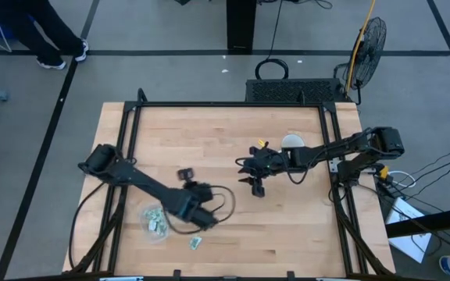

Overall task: Pick and place Stevia / Truvia into bins
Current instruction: Put the stevia packet into the transparent bin

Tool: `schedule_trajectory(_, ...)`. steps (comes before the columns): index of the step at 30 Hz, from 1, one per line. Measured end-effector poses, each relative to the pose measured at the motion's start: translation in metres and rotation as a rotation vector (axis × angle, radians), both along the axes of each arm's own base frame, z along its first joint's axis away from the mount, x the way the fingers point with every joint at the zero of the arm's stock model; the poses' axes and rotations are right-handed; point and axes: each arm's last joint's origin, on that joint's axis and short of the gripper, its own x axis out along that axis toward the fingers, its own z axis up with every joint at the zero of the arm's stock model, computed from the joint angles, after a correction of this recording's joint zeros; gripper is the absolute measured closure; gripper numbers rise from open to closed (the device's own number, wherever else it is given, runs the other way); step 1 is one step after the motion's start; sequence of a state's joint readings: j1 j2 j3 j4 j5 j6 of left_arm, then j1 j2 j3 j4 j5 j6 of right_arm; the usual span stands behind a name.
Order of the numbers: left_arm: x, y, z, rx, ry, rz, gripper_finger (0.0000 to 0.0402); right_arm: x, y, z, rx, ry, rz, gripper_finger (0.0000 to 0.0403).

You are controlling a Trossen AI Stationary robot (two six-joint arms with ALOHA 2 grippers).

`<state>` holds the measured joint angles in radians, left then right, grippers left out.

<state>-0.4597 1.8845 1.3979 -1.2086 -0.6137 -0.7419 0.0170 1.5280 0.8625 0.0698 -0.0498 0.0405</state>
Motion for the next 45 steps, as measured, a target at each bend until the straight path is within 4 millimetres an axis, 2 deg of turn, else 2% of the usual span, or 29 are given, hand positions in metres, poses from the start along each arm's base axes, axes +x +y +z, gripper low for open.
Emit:
schedule_trajectory(4,-0.034,-0.021,0.005,-0.088,0.097,0.197,0.0394,-0.004,0.0,-0.007,-0.001,0.017,0.0,0.0262)
schedule_trajectory(12,-0.088,-0.075,0.011,-0.252,0.207,0.444,0.0373,-0.012,0.0,-0.02,-0.001,0.037,0.0,0.0261)
schedule_trajectory(17,-0.109,-0.105,0.008,-0.323,0.113,0.522,0.0393,-0.01,0.0,-0.018,0.002,0.007,0.003,0.0261)
schedule_trajectory(20,-0.116,-0.116,0.007,-0.333,-0.006,0.535,0.0386,-0.009,0.0,-0.016,0.002,-0.012,0.003,0.0262)
schedule_trajectory(25,-0.113,-0.128,0.005,-0.434,-0.073,0.506,0.0342,-0.01,0.0,-0.017,0.003,-0.006,0.003,0.0261)
schedule_trajectory(29,-0.109,-0.132,0.004,-0.484,-0.073,0.444,0.0322,-0.01,0.0,-0.017,0.003,-0.007,0.003,0.0261)
schedule_trajectory(37,-0.106,-0.108,0.007,-0.292,-0.025,0.444,0.0321,-0.009,0.0,-0.017,0.003,-0.007,0.003,0.0263)
schedule_trajectory(41,-0.088,-0.093,0.008,-0.226,-0.082,0.346,0.0321,-0.01,0.005,-0.017,-0.004,-0.006,0.026,0.0261)
schedule_trajectory(45,-0.06,-0.079,0.008,-0.181,-0.176,0.177,0.0321,-0.011,0.02,-0.017,-0.074,-0.016,0.136,0.0261)
